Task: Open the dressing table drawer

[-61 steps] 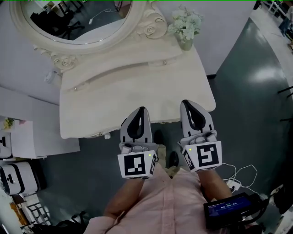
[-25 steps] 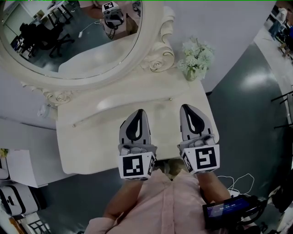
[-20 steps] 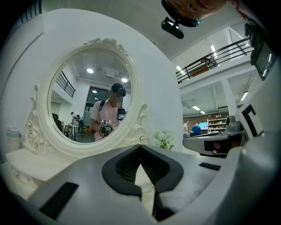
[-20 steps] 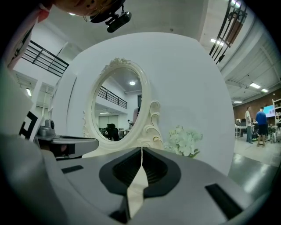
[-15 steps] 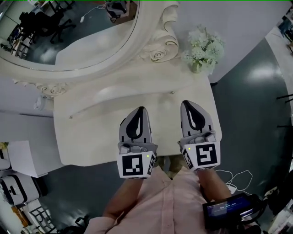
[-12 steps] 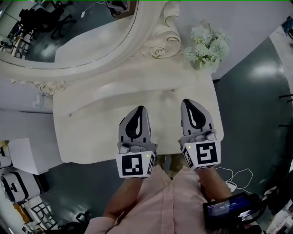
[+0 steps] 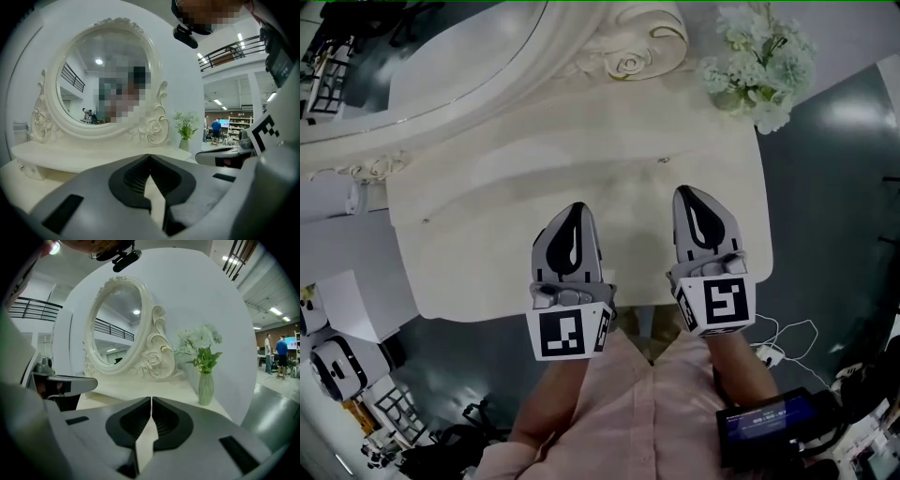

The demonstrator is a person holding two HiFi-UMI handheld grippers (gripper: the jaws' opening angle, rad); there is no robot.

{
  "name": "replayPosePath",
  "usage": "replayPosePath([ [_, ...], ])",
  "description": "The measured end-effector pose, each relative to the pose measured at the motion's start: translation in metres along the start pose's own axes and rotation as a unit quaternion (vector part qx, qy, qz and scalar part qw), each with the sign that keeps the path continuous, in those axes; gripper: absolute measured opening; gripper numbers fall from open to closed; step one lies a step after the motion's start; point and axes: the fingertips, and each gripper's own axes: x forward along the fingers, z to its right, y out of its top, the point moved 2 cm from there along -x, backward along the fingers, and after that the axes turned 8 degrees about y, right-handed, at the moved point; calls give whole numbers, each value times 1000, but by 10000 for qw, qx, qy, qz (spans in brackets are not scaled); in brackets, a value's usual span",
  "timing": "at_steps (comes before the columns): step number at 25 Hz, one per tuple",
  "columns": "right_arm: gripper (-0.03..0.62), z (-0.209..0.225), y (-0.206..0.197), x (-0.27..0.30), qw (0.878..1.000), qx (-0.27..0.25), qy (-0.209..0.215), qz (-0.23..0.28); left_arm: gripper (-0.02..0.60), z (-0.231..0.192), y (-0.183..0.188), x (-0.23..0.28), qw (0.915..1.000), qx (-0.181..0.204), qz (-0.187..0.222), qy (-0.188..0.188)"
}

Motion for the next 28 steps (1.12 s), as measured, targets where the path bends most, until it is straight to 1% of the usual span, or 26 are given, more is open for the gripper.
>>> replayPosePath([
  [4,20,10,-17,14,9999,60,-45,-118,21,-1,-14,14,10000,-46,-76,-13],
  [10,20,17,-29,29,9996,102,-63,-265,21,-7,-24,26,9997,-110,-199,-7],
  [15,25,21,-36,41,9994,98,34,-326,21,-11,-34,35,9994,-147,-314,36],
  [16,44,21,-38,43,9993,115,53,-352,21,-11,-35,36,9993,-156,-334,40],
  [17,118,22,-40,45,9991,139,77,-389,21,-12,-36,38,9992,-165,-353,43],
  [18,149,23,-43,48,9989,164,89,-429,21,-12,-38,40,9992,-173,-367,48],
  [28,149,33,-51,62,9981,176,70,-585,21,-13,-45,49,9985,-245,-469,130],
])
